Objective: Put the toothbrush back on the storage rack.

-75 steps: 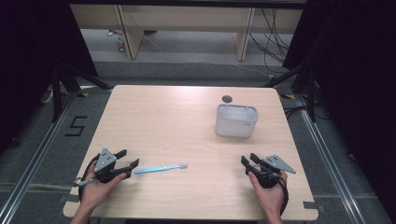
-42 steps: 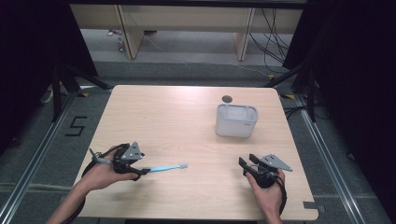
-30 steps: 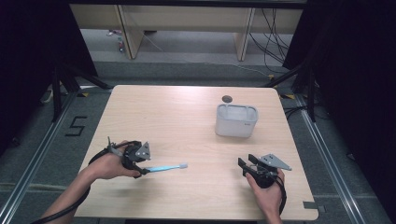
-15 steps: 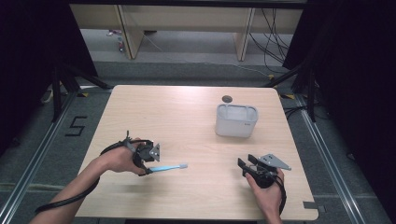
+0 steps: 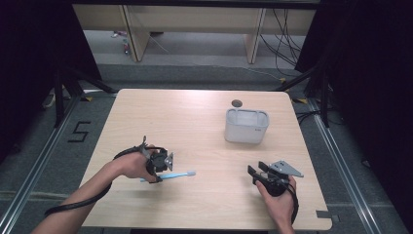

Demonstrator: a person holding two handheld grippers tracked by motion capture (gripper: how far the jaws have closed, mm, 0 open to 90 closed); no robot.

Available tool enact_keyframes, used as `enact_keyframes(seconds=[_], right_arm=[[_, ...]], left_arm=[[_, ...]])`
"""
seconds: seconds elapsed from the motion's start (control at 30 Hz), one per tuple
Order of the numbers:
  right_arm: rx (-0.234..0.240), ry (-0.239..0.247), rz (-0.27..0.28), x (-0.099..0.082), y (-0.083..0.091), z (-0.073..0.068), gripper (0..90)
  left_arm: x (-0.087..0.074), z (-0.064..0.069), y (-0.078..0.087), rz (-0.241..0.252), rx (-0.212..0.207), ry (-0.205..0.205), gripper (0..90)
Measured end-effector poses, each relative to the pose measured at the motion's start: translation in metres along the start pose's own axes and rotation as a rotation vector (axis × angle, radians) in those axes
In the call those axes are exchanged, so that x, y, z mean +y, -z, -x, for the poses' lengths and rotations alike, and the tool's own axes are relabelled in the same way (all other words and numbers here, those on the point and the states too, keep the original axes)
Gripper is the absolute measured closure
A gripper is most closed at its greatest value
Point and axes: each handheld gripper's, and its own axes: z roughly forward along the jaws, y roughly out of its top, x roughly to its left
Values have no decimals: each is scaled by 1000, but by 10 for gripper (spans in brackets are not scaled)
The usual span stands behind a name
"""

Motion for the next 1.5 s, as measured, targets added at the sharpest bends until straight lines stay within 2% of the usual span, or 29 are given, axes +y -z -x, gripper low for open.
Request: enact_keyframes(seconds=[0.27,0.3,0.33,0.37,0.4,0.47,0.53,0.6,0.63,0.67,0.8,0.83,0.87,0.9,0.93,1.03,1.07,1.1,1.13,1.17,1.5], right_arm=[[-9,24,9,0,-1,2,488],[4,-22,-4,0,0,-2,488],[-2,12,3,0,0,1,487],[6,-24,-5,0,0,-2,487],[2,-9,0,0,-1,-1,487],[5,-22,-6,0,0,-2,487],[-1,17,7,0,-1,1,486],[-1,21,15,0,-2,2,486],[5,-13,8,-1,-2,-1,486],[1,22,8,0,-1,1,486],[-2,18,2,0,-1,1,486],[-4,18,3,0,-1,1,486],[-3,23,8,0,-2,1,485],[5,-20,0,-1,-2,-2,485],[4,-20,0,-1,-2,-2,485],[5,-21,0,-1,-2,-2,485],[-4,-8,-12,0,-1,-1,485],[1,15,4,0,-2,1,485],[10,-27,-3,0,-2,-2,485],[12,0,0,0,-3,1,485],[21,-4,-5,0,-3,1,485]], left_arm=[[5,-2,-4,-26,-13,9,664],[7,-3,-5,-30,-16,15,667],[8,-4,-5,-38,-21,16,670],[9,-4,-5,-42,-25,22,675],[10,-5,-5,-47,-30,25,678],[12,-6,-7,-51,-39,35,684],[14,-7,-8,-66,-48,35,690],[15,-7,-10,-70,-52,40,693],[15,-7,-11,-72,-56,39,694],[15,-7,-11,-72,-56,39,695],[16,-9,-12,-79,-59,35,706],[16,-8,-13,-68,-61,48,707],[17,-9,-12,-75,-59,39,709],[17,-9,-12,-77,-57,36,711],[17,-10,-13,-82,-57,34,712],[18,-10,-13,-88,-59,27,715],[19,-9,-14,-90,-61,23,717],[19,-9,-15,-84,-62,30,719],[19,-9,-15,-86,-64,28,722],[19,-9,-15,-88,-63,26,727],[20,-9,-17,-104,-61,-1,764]])
